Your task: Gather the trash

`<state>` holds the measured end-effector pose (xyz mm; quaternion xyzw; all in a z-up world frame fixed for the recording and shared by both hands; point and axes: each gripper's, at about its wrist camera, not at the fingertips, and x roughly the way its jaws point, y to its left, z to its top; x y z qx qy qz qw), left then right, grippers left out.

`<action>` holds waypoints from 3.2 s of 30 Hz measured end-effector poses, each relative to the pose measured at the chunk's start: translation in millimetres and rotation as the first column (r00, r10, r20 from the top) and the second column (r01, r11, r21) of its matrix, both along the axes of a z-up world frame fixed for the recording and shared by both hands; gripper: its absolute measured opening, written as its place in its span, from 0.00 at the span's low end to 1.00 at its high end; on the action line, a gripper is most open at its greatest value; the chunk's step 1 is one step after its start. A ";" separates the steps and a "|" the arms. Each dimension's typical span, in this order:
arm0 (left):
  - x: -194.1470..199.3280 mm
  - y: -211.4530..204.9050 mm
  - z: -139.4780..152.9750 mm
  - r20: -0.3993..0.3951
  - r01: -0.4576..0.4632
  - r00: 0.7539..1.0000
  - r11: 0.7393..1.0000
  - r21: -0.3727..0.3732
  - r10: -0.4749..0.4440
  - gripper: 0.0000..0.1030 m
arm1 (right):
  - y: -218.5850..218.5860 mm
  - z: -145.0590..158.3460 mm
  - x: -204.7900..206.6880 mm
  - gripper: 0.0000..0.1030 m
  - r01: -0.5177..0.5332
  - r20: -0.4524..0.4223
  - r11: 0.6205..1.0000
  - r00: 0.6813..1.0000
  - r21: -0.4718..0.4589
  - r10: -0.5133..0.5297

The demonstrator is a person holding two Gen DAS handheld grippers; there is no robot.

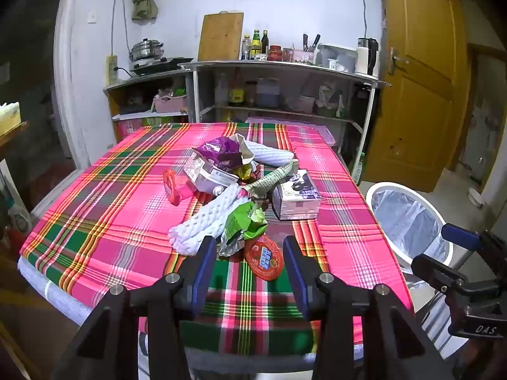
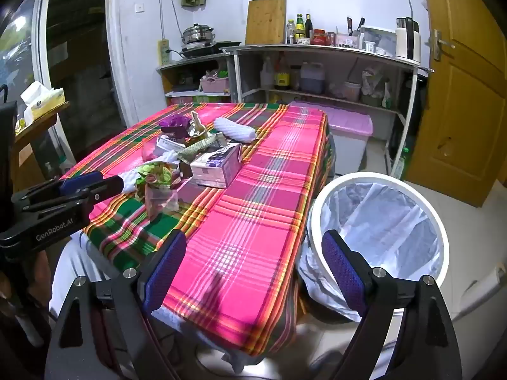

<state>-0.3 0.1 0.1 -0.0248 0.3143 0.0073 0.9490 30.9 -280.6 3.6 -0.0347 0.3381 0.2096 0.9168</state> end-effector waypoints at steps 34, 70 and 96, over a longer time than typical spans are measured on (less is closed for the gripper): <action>-7.1 -6.6 7.4 0.009 0.021 1.000 1.000 0.005 -0.022 0.42 | -0.7 9.3 -7.4 0.85 -0.001 0.021 1.000 1.000 0.004 0.001; -7.6 -12.1 6.9 0.005 0.027 1.000 1.000 -0.002 -0.027 0.42 | -0.8 9.1 -8.3 0.85 -0.001 0.020 1.000 1.000 0.002 0.001; -7.7 -13.0 4.7 0.003 0.028 1.000 1.000 -0.003 -0.028 0.42 | -0.4 4.3 -8.1 0.85 -0.008 0.011 1.000 1.000 0.002 0.008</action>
